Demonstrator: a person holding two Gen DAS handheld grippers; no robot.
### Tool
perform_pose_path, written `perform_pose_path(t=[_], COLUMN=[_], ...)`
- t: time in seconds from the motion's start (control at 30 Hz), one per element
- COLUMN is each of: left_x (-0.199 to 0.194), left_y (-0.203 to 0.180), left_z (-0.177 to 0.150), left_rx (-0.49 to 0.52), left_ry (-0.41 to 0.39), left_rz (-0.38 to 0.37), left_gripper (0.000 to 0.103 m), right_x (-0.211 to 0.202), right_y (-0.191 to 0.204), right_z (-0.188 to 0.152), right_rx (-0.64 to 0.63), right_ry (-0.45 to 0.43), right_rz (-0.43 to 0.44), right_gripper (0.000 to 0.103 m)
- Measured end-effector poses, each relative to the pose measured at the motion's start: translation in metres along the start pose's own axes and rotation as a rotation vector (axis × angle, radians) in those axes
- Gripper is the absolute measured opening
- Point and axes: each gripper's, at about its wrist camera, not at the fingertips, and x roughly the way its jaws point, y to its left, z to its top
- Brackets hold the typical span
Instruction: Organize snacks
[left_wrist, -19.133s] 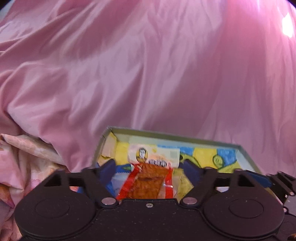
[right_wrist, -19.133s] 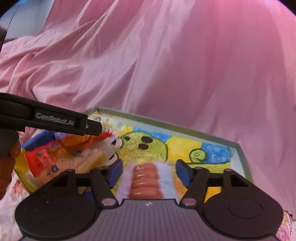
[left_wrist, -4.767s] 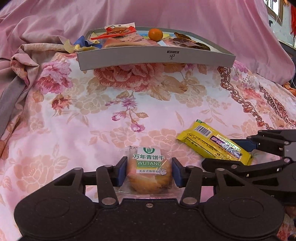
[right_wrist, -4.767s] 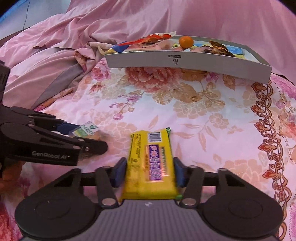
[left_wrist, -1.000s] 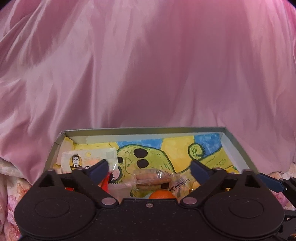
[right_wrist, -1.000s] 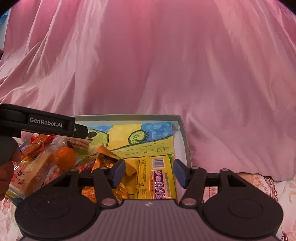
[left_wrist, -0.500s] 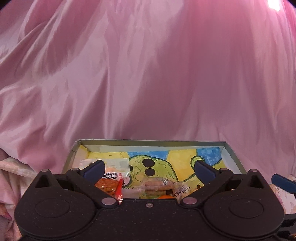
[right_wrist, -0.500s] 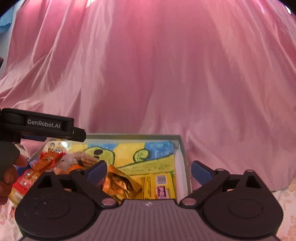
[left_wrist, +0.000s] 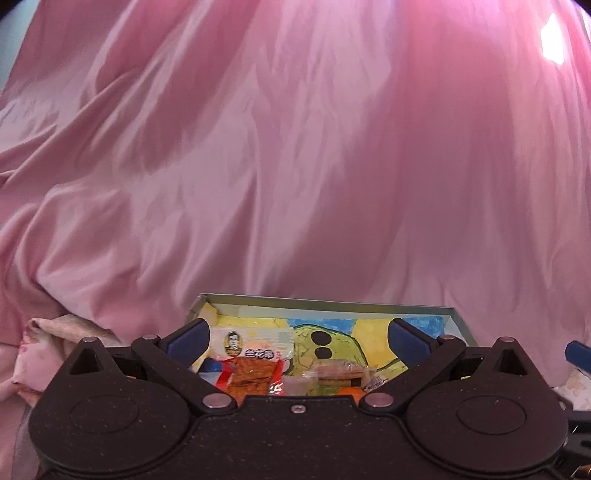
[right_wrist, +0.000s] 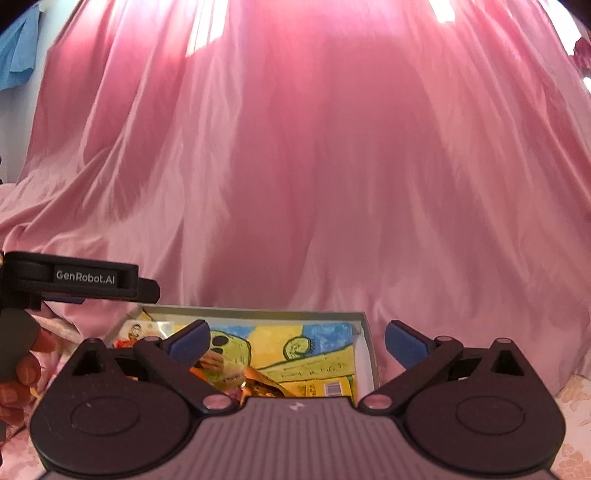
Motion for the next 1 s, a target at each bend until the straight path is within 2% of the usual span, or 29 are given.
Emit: perform_pose_path(t=[0.4,1.0], left_x=[-0.058,-0.116], left_y=[0.033,0.047], left_z=[-0.017,-0.046], left_rx=[-0.071,-0.124], left_ry=[-0.042,-0.054], left_rz=[0.045,0.081], left_gripper=[0.102,0.102], right_x=[-0.044,-0.102], right_y=[0.016,0.030], right_z=[0.007,-0.003], right_rx=[-0.015,-0.021], right_ry=[-0.035,-0.057], right_rz=[0.038,0.086], right_gripper=[0.103,0.103])
